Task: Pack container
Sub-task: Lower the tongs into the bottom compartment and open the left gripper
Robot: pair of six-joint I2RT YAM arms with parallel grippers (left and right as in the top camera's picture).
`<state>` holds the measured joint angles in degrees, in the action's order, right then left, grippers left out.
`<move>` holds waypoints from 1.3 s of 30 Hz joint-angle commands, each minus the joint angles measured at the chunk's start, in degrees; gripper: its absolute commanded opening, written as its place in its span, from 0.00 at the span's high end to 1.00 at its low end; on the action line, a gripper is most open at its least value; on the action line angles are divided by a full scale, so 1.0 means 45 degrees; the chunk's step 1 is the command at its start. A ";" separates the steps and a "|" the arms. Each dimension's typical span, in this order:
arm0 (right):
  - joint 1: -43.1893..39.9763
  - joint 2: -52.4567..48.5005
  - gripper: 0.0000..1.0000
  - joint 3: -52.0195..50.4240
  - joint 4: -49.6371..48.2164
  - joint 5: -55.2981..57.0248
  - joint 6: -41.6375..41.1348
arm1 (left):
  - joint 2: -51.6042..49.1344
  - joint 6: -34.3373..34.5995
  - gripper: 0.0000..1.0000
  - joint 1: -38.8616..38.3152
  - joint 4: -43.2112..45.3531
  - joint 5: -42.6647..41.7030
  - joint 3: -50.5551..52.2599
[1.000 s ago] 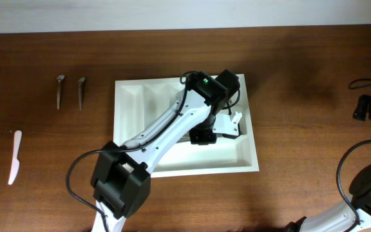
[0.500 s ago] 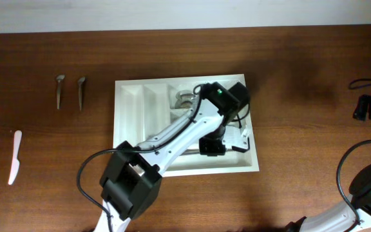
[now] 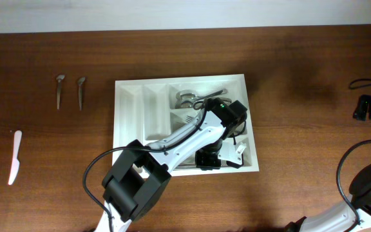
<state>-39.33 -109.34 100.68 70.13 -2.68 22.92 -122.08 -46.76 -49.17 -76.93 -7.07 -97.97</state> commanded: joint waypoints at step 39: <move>-0.0015 0.0029 0.01 -0.0044 -0.0034 -0.0068 -0.0010 | 0.1928 0.3730 0.01 0.2681 0.1894 0.0753 -0.5532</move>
<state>-39.33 -109.34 100.68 70.13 -2.68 22.94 -120.14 -32.88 -39.57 -68.10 -2.07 -118.43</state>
